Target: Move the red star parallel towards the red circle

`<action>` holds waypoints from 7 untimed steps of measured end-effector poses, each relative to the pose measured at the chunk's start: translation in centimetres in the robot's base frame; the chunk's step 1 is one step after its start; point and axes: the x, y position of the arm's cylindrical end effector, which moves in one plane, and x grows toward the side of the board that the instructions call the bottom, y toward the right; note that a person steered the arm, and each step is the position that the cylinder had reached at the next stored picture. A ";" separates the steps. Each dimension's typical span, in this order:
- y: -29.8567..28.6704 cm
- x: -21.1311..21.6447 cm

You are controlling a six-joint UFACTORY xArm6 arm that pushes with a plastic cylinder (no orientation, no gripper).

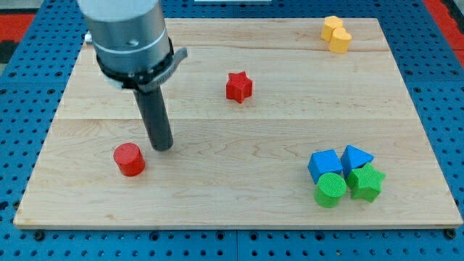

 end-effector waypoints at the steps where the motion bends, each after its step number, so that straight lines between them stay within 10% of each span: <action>1: -6.3 4.2; 2: -9.4 4.8; 6: 23.0 -5.5; 7: 20.1 -9.1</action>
